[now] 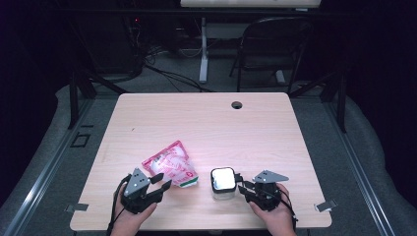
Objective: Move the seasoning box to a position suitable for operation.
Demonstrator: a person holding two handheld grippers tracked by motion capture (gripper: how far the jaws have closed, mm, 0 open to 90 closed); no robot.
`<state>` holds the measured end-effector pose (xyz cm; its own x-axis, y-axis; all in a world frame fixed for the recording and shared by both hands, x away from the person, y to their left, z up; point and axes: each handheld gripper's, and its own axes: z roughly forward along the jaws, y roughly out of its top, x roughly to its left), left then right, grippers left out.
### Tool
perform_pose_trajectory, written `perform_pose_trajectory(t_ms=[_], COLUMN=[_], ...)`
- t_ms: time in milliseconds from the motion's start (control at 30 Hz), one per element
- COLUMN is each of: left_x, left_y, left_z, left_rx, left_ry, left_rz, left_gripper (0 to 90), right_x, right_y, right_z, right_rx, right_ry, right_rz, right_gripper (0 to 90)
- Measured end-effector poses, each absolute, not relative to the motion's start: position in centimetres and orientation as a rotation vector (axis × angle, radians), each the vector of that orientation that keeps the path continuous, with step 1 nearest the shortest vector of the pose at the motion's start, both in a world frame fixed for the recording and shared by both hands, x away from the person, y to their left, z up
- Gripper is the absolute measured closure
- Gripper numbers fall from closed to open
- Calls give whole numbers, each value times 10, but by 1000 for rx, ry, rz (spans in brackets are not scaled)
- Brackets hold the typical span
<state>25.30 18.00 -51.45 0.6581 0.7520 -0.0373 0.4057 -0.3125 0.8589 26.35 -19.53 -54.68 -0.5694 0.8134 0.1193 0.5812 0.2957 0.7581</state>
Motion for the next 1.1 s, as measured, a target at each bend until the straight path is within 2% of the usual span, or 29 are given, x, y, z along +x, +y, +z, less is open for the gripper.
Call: perform_pose_trajectory(t_ms=[200,433,567,767,800,1100], left_x=[256,277,291,302,304,302], left_y=[175,159,142,120,115,102], left_z=[-508,-491,-479,-473,-474,-493], left_rx=[1930,1955,1960,1994,2008,2051], left_ry=[900,908,918,869,861,866], left_rz=[445,358,331,309,293,281], left_gripper=[599,604,541,604,643,661], right_x=[256,261,277,297,300,292], right_y=[-198,-206,-207,-198,-196,-186], right_z=[-541,-515,-500,-485,-485,-495], right_rx=[1246,1290,1350,1377,1404,1403], right_ry=[2299,2255,2249,2237,2232,2257], right_rz=[1172,1152,1145,1099,1120,1144], right_gripper=[668,662,663,691,712,749])
